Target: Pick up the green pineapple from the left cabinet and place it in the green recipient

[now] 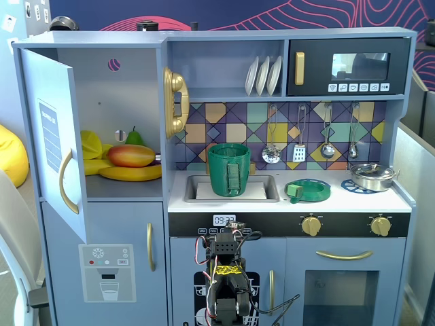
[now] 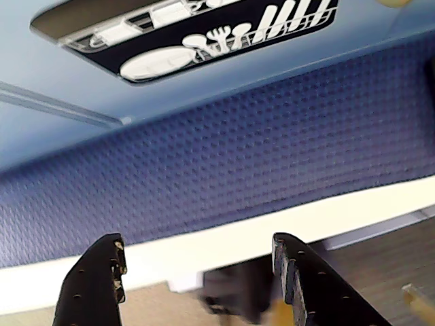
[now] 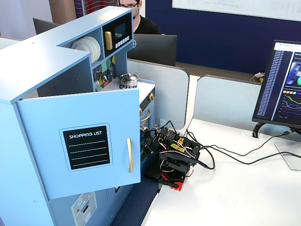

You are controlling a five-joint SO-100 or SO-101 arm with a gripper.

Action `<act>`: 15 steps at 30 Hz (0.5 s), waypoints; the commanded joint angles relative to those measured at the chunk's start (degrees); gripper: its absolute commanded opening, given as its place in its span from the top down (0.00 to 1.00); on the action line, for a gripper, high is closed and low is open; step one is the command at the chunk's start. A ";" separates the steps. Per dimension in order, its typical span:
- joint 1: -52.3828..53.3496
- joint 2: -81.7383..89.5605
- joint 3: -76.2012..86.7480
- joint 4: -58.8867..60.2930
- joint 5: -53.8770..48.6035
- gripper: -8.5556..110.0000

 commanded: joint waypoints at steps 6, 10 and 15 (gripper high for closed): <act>0.62 -0.26 3.52 9.14 -8.44 0.76; 0.62 -0.26 3.52 9.14 -8.44 0.76; 0.62 -0.26 3.52 9.14 -8.44 0.76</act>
